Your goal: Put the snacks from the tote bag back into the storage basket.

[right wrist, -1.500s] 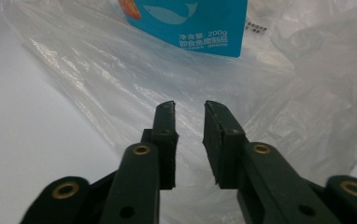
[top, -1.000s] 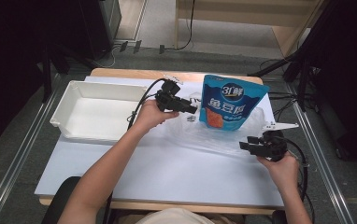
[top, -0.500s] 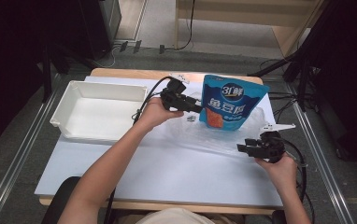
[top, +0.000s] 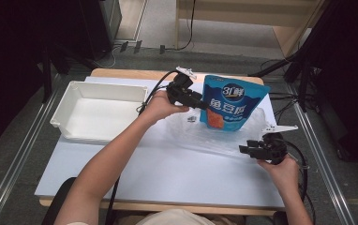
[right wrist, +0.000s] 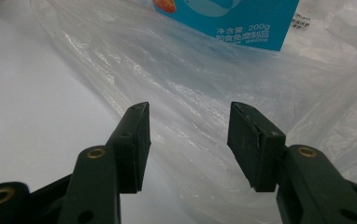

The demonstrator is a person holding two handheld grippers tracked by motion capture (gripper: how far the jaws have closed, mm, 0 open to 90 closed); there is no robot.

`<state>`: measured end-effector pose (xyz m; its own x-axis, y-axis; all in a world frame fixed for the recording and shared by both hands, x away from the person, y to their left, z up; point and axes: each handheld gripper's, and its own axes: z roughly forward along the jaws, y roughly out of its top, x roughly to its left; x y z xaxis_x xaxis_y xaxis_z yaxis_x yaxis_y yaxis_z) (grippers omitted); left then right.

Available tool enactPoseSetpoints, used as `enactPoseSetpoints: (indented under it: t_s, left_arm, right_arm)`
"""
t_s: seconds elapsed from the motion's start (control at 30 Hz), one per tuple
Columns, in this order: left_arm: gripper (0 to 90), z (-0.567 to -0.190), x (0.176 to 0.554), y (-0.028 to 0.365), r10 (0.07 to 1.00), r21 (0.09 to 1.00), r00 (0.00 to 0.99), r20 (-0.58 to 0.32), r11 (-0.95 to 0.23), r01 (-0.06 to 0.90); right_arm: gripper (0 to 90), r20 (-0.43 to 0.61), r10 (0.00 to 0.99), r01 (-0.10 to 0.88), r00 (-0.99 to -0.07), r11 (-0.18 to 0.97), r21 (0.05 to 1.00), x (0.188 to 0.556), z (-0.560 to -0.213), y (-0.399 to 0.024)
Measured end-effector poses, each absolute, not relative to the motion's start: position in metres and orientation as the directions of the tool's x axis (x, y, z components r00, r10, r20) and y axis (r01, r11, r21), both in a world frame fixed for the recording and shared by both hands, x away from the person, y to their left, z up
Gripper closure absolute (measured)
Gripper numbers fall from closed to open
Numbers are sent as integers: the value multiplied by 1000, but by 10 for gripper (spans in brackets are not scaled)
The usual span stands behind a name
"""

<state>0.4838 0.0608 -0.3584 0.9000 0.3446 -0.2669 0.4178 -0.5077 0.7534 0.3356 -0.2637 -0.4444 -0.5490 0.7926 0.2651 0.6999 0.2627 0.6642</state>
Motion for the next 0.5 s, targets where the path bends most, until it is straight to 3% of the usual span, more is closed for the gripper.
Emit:
enactPoseSetpoints:
  t_s: [0.5]
  left_arm:
    - [430, -355, 496, 37, 304, 761, 913, -270, -514, 396]
  right_arm:
    - [503, 265, 795, 691, -546, 249, 678, 335, -443, -267]
